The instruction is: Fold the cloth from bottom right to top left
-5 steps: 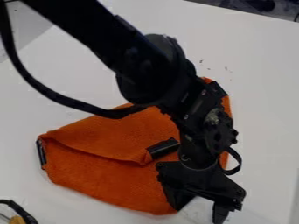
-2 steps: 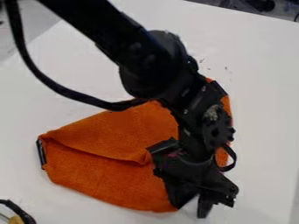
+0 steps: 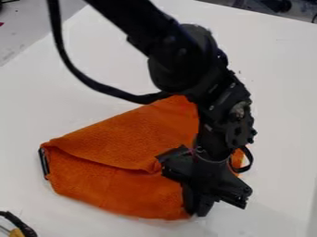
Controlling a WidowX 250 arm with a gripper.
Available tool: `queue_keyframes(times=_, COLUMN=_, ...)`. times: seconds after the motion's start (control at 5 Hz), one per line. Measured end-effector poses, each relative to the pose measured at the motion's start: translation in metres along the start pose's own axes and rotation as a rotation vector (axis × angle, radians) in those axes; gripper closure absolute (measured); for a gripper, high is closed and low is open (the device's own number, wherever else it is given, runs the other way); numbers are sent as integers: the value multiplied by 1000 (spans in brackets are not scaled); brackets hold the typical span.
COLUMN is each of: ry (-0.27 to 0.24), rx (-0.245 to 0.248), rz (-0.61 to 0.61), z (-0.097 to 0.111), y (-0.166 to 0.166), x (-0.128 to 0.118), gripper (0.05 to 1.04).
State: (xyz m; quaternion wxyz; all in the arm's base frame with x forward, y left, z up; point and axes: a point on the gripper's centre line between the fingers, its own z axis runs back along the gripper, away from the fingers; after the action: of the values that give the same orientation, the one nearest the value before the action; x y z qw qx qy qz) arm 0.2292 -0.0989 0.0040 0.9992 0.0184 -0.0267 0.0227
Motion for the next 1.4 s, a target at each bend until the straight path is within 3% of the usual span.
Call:
queue_keyframes(times=0.2, ry=1, rx=2, rz=-7, z=0, y=-1, x=3, gripper=1014)
queue_keyframes(times=0.4, ry=40, rx=-1, rz=-7, z=8, y=6, x=2, gripper=1024)
queue_keyframes(times=0.6, ry=61, rx=15, rz=-12, z=33, y=11, x=2, gripper=1026)
queue_keyframes(times=0.8, ry=41, rx=10, rz=-31, z=34, y=37, x=19, gripper=1026)
queue_keyframes(times=1.2, ry=28, rx=-42, rz=-152, z=14, y=86, x=62, gripper=1026)
queue_keyframes(times=1.4, ry=26, rx=-59, rz=-164, z=8, y=95, x=69, gripper=1010)
